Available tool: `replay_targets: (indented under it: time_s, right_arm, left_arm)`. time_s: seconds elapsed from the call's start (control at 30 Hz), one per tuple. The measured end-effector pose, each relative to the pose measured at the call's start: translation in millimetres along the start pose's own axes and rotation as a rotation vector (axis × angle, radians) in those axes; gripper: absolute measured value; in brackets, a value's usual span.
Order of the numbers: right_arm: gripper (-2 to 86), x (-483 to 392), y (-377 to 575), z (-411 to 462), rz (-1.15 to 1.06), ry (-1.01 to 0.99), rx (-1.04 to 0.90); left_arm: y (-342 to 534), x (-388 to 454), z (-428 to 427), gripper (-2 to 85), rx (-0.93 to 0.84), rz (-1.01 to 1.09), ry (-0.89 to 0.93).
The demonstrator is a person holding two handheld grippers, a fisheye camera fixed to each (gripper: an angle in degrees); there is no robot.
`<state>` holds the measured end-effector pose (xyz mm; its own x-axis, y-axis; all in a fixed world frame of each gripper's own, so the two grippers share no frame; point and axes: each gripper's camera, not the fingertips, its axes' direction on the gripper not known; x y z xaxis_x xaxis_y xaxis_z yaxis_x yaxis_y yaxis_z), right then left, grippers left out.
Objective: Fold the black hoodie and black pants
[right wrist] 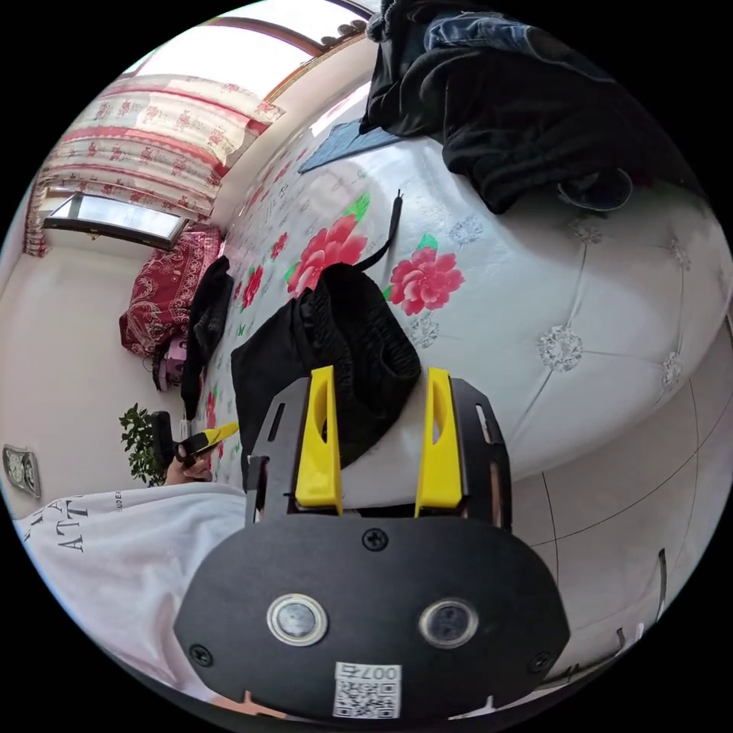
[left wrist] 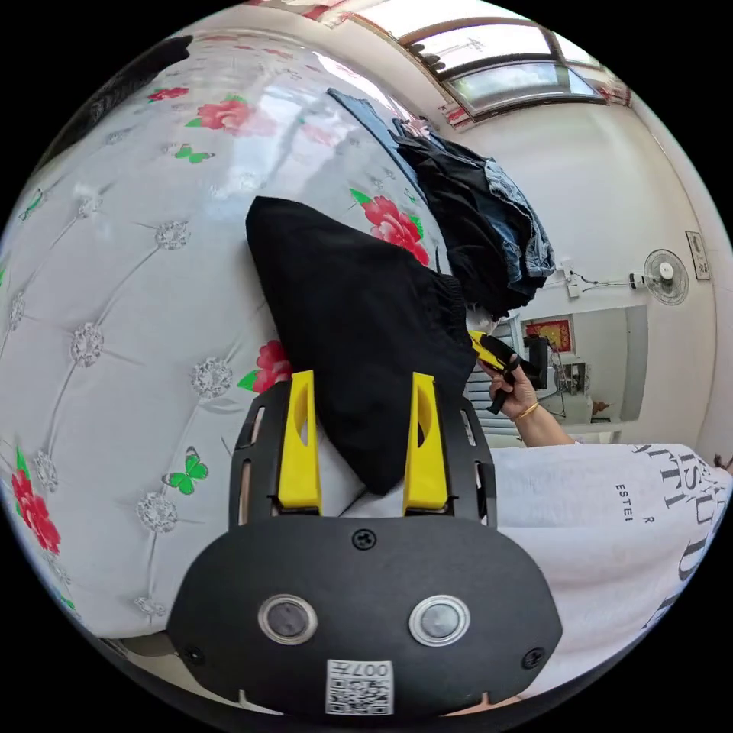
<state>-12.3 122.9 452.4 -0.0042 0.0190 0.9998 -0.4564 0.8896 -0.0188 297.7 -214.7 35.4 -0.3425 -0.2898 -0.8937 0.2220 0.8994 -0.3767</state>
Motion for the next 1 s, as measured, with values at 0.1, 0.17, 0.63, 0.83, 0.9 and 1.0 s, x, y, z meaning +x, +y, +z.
replay_targets:
  time_s: [0.1,0.17,0.63,0.83,0.9,1.0]
  right_arm:
    - [9.9,-5,-11,20,0.002,-0.053,-0.044]
    - [8.3,-18,-17,31,-0.014,0.000,-0.069]
    - [5.6,-226,-137,65,-0.273,-0.358,-0.054]
    - [5.9,-455,-219,119,-0.575,-0.542,0.023]
    - [6.1,-520,-232,138,-0.629,-0.586,0.058]
    - [6.6,-606,-239,182,-0.681,-0.597,0.095]
  left_arm:
    - [-16,-13,33,12.9,-0.058,-0.050,0.027]
    - [-31,-16,51,3.7,-0.101,-0.057,0.046]
    - [-168,-53,-158,-1.0,0.182,0.074,0.131]
    - [-223,-65,-369,-0.9,0.446,0.195,-0.043]
    - [-221,-66,-429,-0.7,0.543,0.206,-0.127]
    - [-212,-84,-493,0.1,0.653,0.125,-0.293]
